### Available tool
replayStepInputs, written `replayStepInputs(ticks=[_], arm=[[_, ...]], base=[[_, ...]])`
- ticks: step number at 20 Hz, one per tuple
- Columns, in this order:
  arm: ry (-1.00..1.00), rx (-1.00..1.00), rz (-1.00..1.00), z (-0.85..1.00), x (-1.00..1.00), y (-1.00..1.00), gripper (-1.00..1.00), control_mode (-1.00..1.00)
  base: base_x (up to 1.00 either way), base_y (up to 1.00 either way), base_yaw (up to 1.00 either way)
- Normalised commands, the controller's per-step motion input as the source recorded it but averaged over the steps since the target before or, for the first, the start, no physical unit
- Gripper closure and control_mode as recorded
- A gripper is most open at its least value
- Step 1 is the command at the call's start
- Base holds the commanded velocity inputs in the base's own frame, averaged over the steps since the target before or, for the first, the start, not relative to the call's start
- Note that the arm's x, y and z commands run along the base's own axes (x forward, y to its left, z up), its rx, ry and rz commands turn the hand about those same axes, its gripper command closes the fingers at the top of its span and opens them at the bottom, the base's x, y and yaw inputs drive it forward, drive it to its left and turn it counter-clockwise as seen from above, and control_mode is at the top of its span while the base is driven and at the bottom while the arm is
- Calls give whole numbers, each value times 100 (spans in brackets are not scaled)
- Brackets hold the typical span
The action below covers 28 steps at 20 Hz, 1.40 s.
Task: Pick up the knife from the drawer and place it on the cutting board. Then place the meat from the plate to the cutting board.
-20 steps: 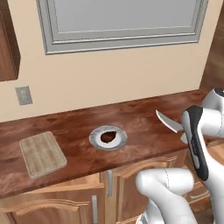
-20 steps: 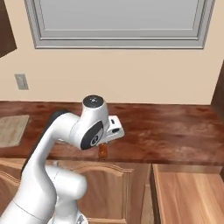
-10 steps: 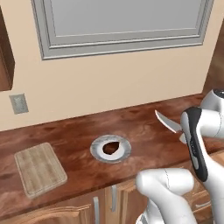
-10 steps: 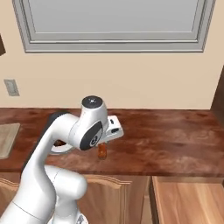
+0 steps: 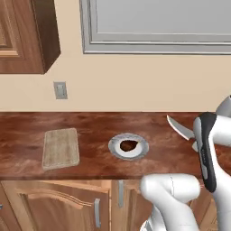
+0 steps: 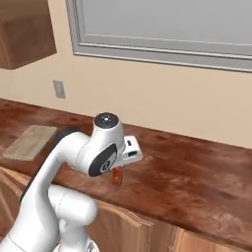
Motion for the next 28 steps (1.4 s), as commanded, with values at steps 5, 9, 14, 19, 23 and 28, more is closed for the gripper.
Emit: replayStepInputs(ticks=[5, 9, 14, 19, 23, 28], arm=[[0, 0, 0, 0, 0, 0, 100, 100], [0, 0, 0, 0, 0, 0, 100, 100], [0, 0, 0, 0, 0, 0, 100, 100], [0, 0, 0, 0, 0, 0, 100, 100], [0, 0, 0, 0, 0, 0, 100, 100], [0, 0, 0, 0, 0, 0, 100, 100]], base=[[59, 16, 61], [100, 1, -15], [24, 67, 4], [66, 46, -2], [75, 14, -72], [15, 17, -99]])
